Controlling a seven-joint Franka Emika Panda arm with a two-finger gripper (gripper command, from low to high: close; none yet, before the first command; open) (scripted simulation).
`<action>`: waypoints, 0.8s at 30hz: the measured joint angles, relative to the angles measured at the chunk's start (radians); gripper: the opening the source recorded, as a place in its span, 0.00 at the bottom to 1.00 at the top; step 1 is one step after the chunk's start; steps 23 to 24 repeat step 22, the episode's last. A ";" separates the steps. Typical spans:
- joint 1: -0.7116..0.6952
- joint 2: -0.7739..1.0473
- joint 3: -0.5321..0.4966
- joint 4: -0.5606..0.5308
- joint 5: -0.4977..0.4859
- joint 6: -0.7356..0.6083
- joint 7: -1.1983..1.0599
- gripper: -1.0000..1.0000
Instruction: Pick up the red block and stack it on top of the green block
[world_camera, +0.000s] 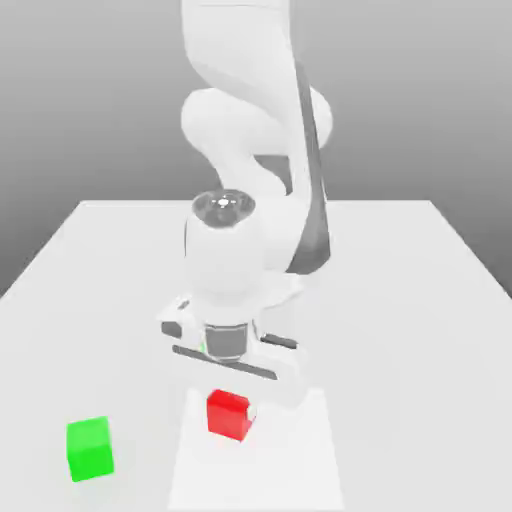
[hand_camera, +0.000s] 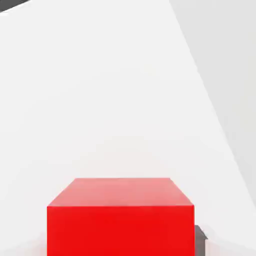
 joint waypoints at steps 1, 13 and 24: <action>-0.002 -0.033 0.003 -0.005 0.006 -0.028 -0.004 0.00; -0.141 -0.066 -0.173 0.235 0.056 -0.303 0.266 0.00; -0.175 0.116 -0.171 0.300 0.107 -0.189 0.296 1.00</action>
